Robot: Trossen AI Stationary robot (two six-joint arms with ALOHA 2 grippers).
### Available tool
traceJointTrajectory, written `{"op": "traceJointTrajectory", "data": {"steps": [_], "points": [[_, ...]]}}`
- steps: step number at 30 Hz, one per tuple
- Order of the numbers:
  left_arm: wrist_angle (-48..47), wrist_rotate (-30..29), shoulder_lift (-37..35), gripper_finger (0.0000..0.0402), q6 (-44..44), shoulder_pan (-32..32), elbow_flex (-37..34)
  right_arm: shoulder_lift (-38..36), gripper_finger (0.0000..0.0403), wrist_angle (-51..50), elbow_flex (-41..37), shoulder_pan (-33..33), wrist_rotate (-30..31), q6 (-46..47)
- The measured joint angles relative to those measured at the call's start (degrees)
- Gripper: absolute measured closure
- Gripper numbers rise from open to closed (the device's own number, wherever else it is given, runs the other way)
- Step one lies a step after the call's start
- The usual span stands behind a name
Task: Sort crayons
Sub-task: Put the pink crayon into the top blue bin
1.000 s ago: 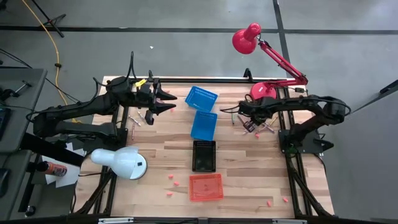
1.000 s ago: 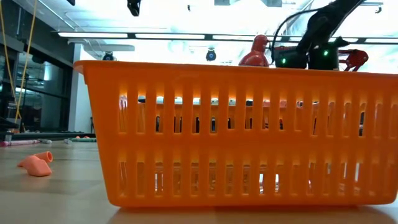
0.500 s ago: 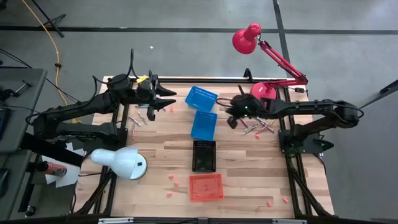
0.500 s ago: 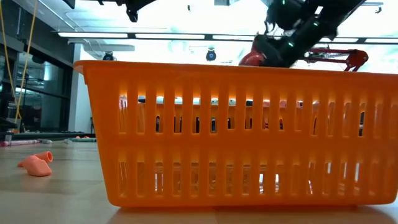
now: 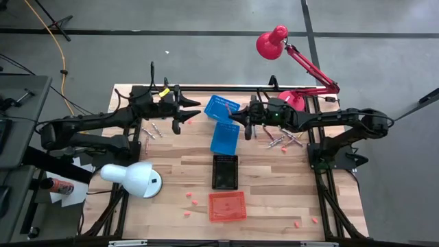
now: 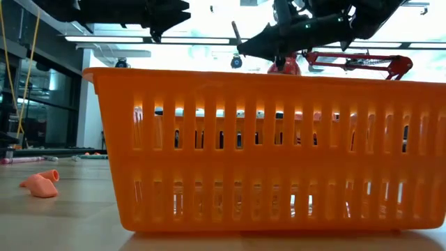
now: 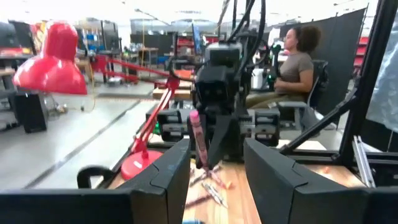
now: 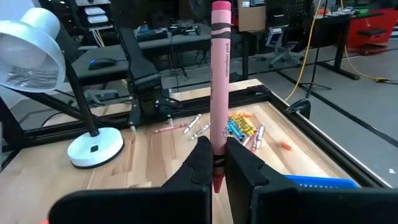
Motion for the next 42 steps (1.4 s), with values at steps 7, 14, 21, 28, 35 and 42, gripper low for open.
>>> {"op": "traceJointTrajectory", "data": {"steps": [7,14,21,28,35,42], "points": [[0.5,0.1,0.4,0.0261,-1.1,0.0,-0.1,0.0,0.0396,0.0,0.0,0.0,0.3,0.2],[-0.3,0.1,1.9,0.0261,-0.6,-0.1,-0.1,4.1,0.0396,0.0,0.1,-3.0,7.0,6.9],[0.2,0.1,5.8,0.0261,-0.6,-0.1,-0.1,17.3,0.0396,-7.2,7.5,-8.1,7.1,12.8],[0.0,0.1,6.8,0.0261,-0.6,-0.1,-0.1,27.3,0.0382,-21.5,20.5,-9.7,7.6,10.7],[-0.3,0.3,5.5,0.0261,-1.0,-0.1,-0.1,29.4,0.0331,-33.8,26.4,-9.4,9.7,8.6],[-0.5,0.3,5.3,0.0261,-1.1,-0.1,-0.1,28.8,0.0271,-39.6,26.4,-9.4,7.0,5.8]]}}
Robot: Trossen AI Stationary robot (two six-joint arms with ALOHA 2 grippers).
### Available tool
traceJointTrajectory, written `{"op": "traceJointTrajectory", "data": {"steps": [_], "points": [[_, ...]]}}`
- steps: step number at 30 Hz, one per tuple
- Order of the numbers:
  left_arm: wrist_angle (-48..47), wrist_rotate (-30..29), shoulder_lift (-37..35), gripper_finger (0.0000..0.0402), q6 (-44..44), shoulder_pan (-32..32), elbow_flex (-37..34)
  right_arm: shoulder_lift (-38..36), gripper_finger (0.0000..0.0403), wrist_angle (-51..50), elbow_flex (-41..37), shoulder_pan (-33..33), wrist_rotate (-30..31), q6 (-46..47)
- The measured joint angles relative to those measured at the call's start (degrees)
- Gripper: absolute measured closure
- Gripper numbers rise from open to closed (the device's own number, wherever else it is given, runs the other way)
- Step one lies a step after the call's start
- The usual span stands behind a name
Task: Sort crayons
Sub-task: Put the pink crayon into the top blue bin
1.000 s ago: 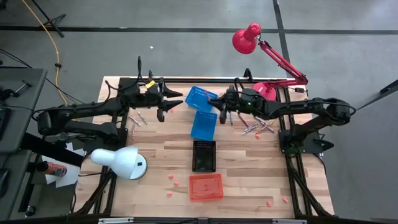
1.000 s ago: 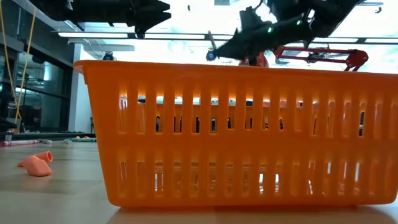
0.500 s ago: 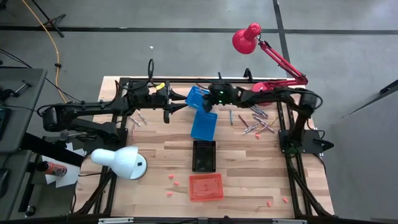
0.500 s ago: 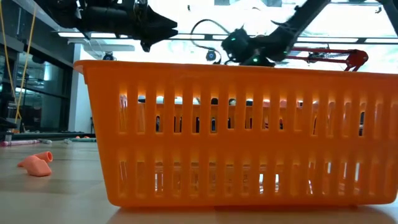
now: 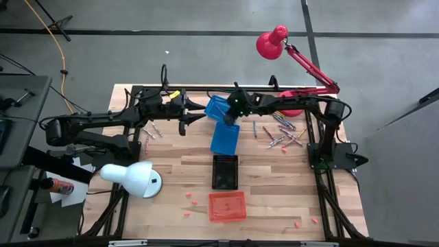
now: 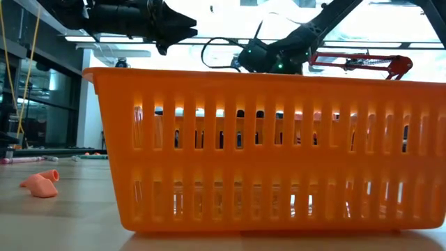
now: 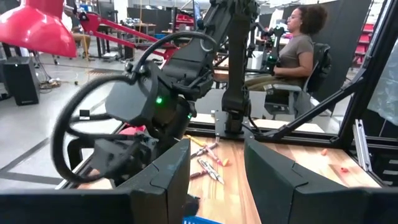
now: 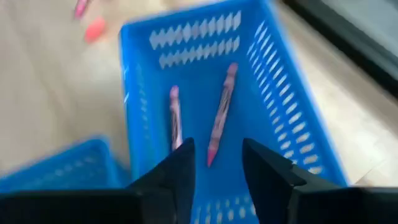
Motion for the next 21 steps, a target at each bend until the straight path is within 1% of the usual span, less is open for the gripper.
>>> {"op": "traceJointTrajectory", "data": {"steps": [2,7,11,13,16,18,21], "points": [[-0.3,0.0,0.0,0.0261,0.0,0.0,0.0,-1.3,0.0263,-1.7,0.0,0.3,-1.6,-2.6],[-0.6,0.0,0.0,0.0261,0.0,0.0,0.0,-7.8,0.0258,-5.5,0.0,3.0,-1.8,-10.8],[-1.3,0.0,0.0,0.0261,0.0,0.0,0.0,-14.3,0.0258,-8.2,0.0,5.6,-0.3,-15.4],[-1.4,0.0,0.0,0.0261,0.0,0.0,0.0,-17.4,0.0258,-10.7,0.0,6.7,0.7,-16.2],[-1.3,-0.1,0.0,0.0261,0.0,0.0,0.0,-22.0,0.0258,-15.2,-0.2,9.0,4.2,-15.9],[-1.3,-0.1,0.0,0.0261,0.0,0.0,0.0,-25.7,0.0258,-14.5,-2.7,10.8,7.3,-14.7],[-1.3,-0.1,0.0,0.0261,0.0,0.0,0.0,-32.6,0.0258,-9.7,-11.0,14.3,11.0,-12.6]]}}
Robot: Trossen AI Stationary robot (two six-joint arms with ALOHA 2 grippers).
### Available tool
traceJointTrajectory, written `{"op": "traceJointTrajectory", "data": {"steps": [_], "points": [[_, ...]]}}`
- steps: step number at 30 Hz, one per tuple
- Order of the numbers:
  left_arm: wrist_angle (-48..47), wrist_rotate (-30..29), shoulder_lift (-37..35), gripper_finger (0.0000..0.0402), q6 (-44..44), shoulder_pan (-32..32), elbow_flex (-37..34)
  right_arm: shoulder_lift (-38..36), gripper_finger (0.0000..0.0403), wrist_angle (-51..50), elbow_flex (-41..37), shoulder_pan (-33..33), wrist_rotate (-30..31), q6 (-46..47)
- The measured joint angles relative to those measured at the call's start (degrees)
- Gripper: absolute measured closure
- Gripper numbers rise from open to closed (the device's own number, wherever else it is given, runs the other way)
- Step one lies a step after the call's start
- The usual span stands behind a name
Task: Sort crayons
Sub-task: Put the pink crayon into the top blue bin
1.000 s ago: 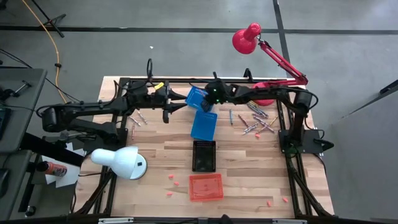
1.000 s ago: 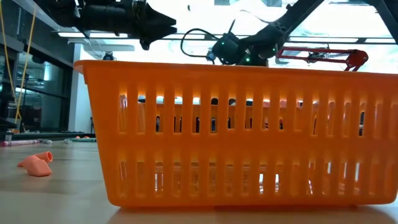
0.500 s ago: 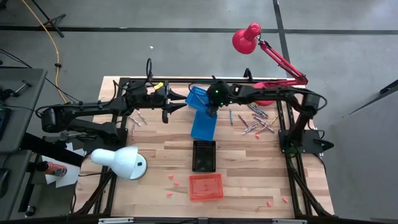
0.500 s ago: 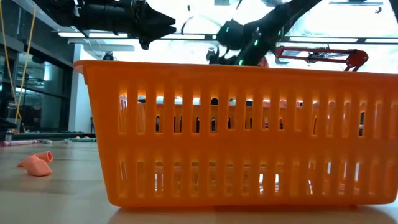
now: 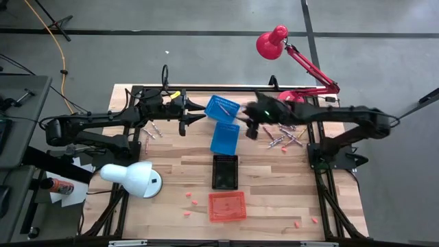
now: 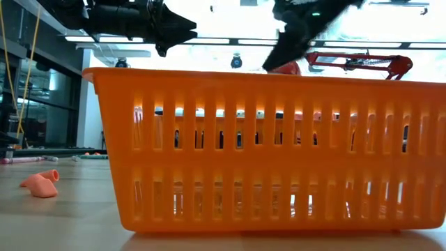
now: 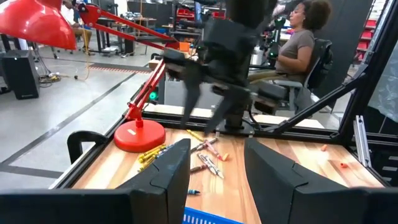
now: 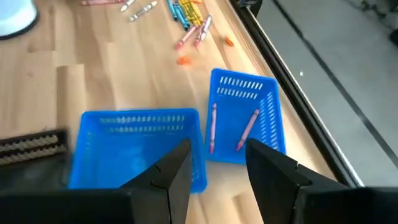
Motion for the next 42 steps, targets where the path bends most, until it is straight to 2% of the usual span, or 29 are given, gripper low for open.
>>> {"op": "traceJointTrajectory", "data": {"steps": [4,7,11,14,20,27,32,34,38,40,42], "points": [[0.0,0.0,0.0,0.0261,-0.4,-0.1,0.0,-10.9,0.0258,8.1,-14.3,5.1,5.7,5.7],[0.0,0.0,0.0,0.0261,-1.0,-0.1,0.0,-18.4,0.0258,14.3,-22.1,8.1,9.2,8.1],[0.1,0.0,0.0,0.0261,-0.8,-0.1,0.0,-25.2,0.0258,19.6,-27.3,8.9,8.8,10.2],[0.1,0.0,0.0,0.0261,0.3,-0.1,0.0,-27.6,0.0258,23.6,-28.2,8.8,8.4,10.4],[0.1,0.0,0.0,0.0261,0.6,-0.2,0.0,-26.7,0.0258,30.6,-28.3,7.9,7.6,8.8],[0.1,0.0,0.1,0.0261,1.6,-1.5,0.0,-21.2,0.0258,42.3,-28.3,4.4,0.0,5.3],[-0.7,-0.4,0.1,0.0261,2.2,-2.3,0.0,-17.9,0.0258,45.6,-28.3,1.3,-4.3,5.8],[-3.0,-3.9,0.1,0.0261,3.6,-2.4,0.0,-17.2,0.0258,45.5,-28.3,0.7,-4.9,6.3],[-13.1,-16.7,0.4,0.0263,8.2,-2.6,0.5,-16.2,0.0258,45.6,-28.3,0.4,-4.9,6.4],[-20.5,-19.6,0.9,0.0264,9.5,-2.0,1.8,-16.0,0.0258,45.6,-28.3,0.4,-5.1,5.9],[-26.8,-20.1,2.3,0.0264,9.9,-0.9,3.9,-16.0,0.0258,45.6,-28.3,0.4,-5.1,5.5]]}}
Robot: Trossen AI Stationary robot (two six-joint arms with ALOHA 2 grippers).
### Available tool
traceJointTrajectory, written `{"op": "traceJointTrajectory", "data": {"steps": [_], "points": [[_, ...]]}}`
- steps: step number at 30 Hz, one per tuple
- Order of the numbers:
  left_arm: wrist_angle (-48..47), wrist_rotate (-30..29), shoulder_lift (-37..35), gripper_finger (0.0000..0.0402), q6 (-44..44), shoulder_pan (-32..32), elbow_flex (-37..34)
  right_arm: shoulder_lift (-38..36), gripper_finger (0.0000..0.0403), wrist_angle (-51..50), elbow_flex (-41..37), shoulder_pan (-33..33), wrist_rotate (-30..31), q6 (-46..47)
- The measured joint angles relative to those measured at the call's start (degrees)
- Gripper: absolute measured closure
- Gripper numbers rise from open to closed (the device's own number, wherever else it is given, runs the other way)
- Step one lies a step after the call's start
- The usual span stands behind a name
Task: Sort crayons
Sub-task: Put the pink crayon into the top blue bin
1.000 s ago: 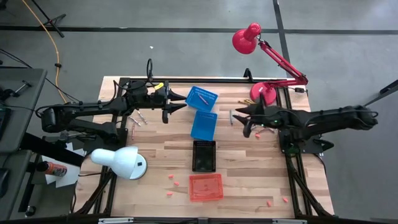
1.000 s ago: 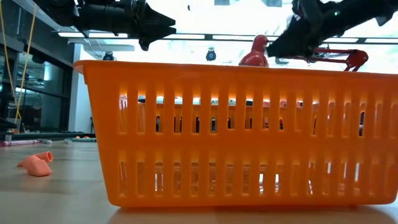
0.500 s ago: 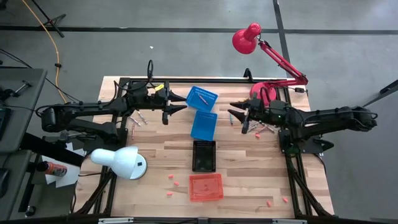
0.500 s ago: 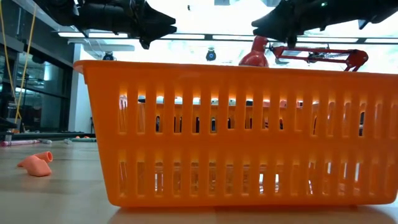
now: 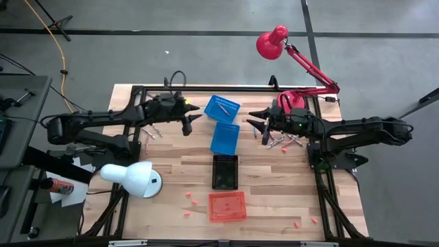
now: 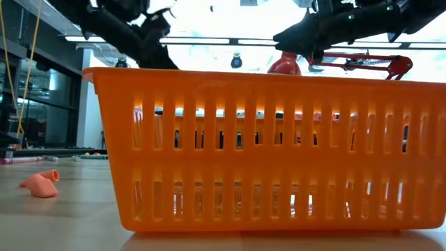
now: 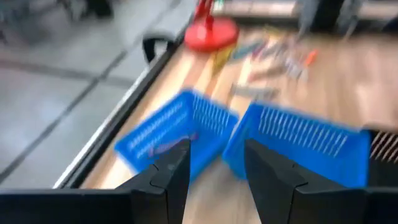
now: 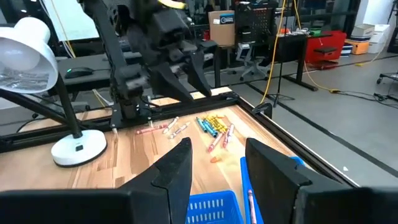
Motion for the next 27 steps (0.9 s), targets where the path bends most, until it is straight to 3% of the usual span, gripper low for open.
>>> {"op": "traceJointTrajectory", "data": {"steps": [12,19,27], "points": [[-37.1,-9.3,18.8,0.0264,6.2,8.4,15.6,0.0,0.0258,-0.2,0.0,-0.3,0.0,1.4],[-42.2,-9.9,26.3,0.0264,22.0,10.4,16.3,0.0,0.0258,-1.8,0.0,-0.3,0.0,1.5],[-41.8,-15.5,32.3,0.0264,32.4,10.3,16.3,0.0,0.0258,-2.9,0.0,-0.3,0.0,1.5]]}}
